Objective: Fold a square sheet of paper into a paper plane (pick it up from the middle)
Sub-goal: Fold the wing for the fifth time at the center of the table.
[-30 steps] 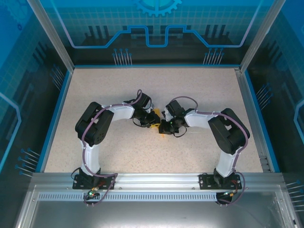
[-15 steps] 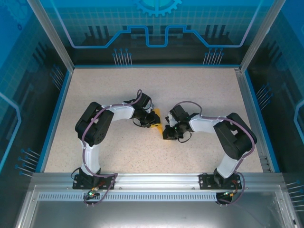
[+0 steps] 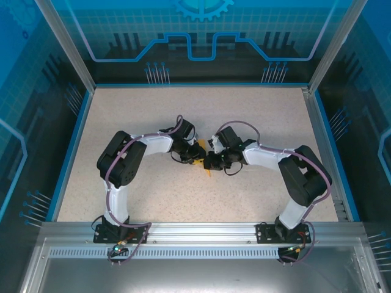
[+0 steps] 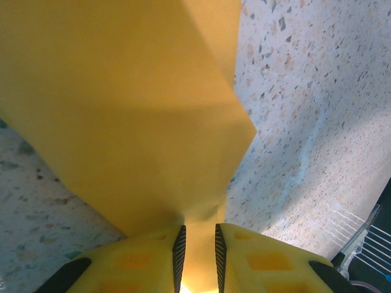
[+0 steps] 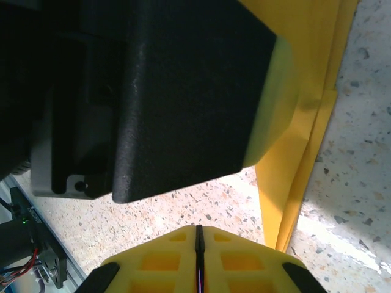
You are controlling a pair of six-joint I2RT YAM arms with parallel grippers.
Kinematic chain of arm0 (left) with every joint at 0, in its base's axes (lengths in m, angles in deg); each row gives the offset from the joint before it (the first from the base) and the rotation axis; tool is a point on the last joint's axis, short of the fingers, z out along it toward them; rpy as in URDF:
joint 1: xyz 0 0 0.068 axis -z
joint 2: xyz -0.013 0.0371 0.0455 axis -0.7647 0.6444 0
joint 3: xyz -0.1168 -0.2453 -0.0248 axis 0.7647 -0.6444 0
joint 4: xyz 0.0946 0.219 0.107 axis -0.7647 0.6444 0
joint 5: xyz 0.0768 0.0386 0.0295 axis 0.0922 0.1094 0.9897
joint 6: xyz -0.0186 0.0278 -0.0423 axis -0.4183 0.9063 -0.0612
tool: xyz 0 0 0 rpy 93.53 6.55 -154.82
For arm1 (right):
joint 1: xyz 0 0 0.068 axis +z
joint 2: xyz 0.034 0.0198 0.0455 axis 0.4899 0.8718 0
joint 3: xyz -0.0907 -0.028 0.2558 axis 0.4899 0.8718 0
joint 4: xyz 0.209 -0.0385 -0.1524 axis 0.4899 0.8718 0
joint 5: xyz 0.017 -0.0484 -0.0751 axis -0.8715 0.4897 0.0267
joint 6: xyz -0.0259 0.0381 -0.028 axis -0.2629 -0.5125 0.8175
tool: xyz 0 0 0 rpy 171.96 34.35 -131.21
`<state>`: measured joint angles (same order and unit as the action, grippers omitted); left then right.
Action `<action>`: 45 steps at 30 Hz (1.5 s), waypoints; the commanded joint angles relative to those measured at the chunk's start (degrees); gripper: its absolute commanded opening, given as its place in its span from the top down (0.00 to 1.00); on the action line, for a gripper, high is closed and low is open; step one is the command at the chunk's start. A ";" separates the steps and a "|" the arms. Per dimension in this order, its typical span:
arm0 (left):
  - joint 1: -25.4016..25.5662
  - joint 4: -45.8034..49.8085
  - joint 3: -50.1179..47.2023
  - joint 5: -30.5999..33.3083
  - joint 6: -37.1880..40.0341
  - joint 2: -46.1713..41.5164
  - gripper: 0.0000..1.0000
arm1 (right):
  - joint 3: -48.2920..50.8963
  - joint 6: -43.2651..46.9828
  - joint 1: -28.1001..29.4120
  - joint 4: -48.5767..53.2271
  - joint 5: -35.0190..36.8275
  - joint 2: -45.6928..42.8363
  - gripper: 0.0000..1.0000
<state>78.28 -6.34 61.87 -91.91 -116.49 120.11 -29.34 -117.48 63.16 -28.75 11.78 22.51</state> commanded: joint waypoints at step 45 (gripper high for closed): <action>-5.97 -3.31 1.74 1.17 23.31 -1.76 0.63 | 3.37 0.04 -1.71 2.68 2.89 12.15 0.93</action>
<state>73.37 -9.09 63.23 -92.00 -95.39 116.43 -28.56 -117.48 61.41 -31.55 10.45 29.74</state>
